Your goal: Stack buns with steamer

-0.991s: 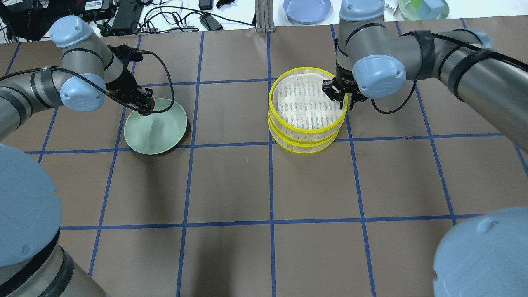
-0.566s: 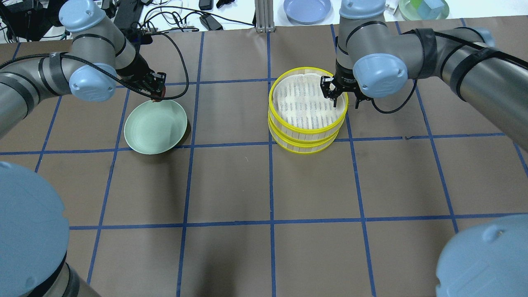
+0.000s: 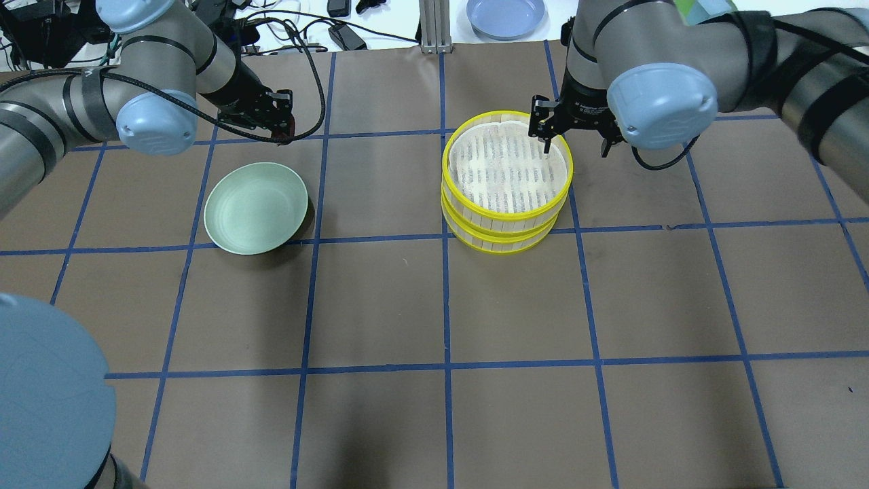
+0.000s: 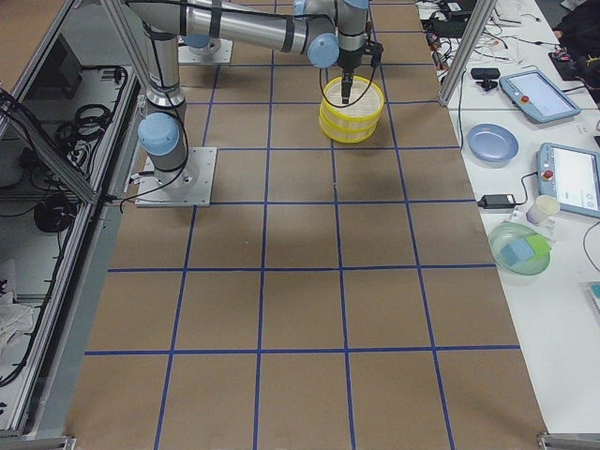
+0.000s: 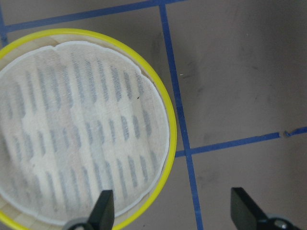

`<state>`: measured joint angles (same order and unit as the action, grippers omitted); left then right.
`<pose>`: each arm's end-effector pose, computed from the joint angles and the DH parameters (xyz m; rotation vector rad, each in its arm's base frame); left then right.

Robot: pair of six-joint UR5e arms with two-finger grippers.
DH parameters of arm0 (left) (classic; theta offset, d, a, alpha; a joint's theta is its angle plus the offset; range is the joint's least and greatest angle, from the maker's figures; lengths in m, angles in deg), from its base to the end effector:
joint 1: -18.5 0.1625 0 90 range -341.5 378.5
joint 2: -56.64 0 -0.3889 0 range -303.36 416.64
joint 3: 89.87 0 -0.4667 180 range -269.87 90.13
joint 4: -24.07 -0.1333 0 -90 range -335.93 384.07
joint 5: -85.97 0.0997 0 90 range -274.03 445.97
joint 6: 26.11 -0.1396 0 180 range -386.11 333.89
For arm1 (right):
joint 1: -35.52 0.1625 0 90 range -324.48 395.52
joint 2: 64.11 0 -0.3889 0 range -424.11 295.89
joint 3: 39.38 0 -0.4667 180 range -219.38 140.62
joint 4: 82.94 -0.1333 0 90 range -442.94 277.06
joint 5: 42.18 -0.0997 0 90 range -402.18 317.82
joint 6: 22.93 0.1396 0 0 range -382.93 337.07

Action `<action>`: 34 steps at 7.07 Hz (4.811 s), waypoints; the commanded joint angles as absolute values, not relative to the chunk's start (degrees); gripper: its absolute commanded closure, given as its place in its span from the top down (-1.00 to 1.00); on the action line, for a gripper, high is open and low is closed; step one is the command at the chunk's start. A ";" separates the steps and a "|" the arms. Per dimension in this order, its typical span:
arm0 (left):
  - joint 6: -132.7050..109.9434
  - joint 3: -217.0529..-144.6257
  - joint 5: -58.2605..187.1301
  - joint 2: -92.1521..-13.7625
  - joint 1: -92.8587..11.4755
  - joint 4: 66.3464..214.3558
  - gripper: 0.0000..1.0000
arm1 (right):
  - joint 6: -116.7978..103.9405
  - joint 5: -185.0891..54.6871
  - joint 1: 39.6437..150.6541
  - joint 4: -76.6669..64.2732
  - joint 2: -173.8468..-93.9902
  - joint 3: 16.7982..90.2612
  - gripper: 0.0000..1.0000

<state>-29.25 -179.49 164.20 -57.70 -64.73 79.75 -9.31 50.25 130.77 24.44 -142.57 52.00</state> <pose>-0.0770 -0.7235 0.2108 0.0656 -2.9382 0.2916 0.1857 -0.6286 0.3079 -0.2295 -3.1013 0.1303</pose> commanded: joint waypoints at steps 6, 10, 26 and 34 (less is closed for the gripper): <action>20.24 -179.69 149.95 -58.31 -78.75 61.47 -1.00 | -31.37 49.58 129.74 13.48 -154.89 47.99 1.00; 29.08 -183.63 149.95 -58.94 -86.79 60.20 0.79 | -30.75 50.20 129.74 14.43 -155.43 48.07 1.00; -22.59 -174.33 176.94 -43.66 -71.94 102.62 1.00 | -31.37 49.76 128.86 15.32 -156.22 48.86 1.00; -22.60 -175.39 177.46 -37.32 -69.83 107.04 1.00 | -31.37 49.75 128.86 15.23 -156.92 48.78 1.00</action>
<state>-22.59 -175.33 177.33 -37.83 -70.16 106.95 -31.26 49.54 128.84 15.21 -156.86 48.78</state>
